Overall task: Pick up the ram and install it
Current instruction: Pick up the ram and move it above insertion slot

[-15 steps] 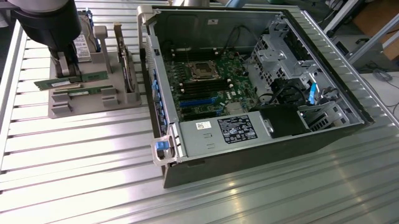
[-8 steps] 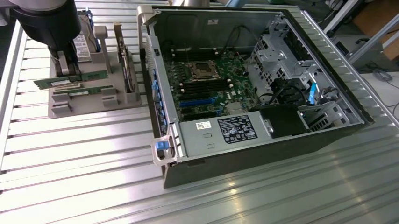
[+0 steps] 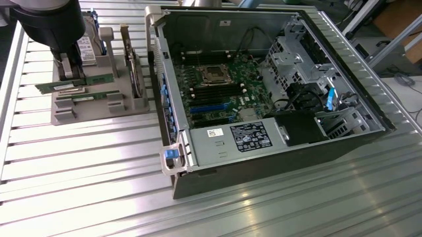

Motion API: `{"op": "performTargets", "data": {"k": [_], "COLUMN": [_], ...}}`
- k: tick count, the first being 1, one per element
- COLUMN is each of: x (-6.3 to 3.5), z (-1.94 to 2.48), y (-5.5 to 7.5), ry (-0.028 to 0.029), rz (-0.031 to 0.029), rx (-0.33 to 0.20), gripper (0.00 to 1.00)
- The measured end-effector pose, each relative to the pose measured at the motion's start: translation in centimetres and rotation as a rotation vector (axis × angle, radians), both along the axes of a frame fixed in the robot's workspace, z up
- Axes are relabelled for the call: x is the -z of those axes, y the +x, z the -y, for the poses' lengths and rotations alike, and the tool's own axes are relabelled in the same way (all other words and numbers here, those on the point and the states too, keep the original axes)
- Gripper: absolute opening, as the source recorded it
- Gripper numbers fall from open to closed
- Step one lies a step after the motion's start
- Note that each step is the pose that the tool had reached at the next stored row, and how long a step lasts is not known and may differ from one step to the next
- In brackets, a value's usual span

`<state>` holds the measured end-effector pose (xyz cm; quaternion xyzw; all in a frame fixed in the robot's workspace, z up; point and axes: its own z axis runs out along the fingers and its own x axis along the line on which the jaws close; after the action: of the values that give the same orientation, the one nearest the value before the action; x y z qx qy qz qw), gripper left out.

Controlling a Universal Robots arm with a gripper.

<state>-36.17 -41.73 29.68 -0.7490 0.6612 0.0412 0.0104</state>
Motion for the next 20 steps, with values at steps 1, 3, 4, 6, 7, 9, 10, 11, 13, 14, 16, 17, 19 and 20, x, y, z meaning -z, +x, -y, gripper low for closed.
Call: {"op": "performTargets", "data": {"k": [1,3,4,6,7,9,10,11,13,14,16,17,19,20], "x": [-0.03,-0.13,-0.18,-0.26,-0.3,-0.39,-0.42,-0.44,-0.51,-0.53,-0.55,-0.56,-0.6,-0.61], "z": [0.0,0.0,0.0,0.0,0.0,0.0,0.0,0.0,0.0,0.0,0.0,0.0,0.0,0.0], "y": [0.0,0.0,0.0,0.0,0.0,0.0,0.0,0.0,0.0,0.0,0.0,0.0,0.0,0.0], "ry": [0.0001,0.0009,0.0014,0.0021,0.0023,0.0026,0.0026,0.0026,0.0026,0.0026,0.0026,0.0026,0.0026,0.0026], "rz": [0.0,0.0,0.0,-0.0001,0.0,0.0001,0.0,0.0,-0.0001,0.0,0.0,0.0,0.0001,0.0], "rx": [0.0,0.0,0.0,0.0,0.0,0.0,0.0,0.0,0.0,0.0,0.0,0.0,0.0,0.0], "gripper": [0.14,0.14,0.14,0.14,0.14,0.14,0.14,0.14,0.14,0.14,0.14,0.14,0.14,0.14]}}
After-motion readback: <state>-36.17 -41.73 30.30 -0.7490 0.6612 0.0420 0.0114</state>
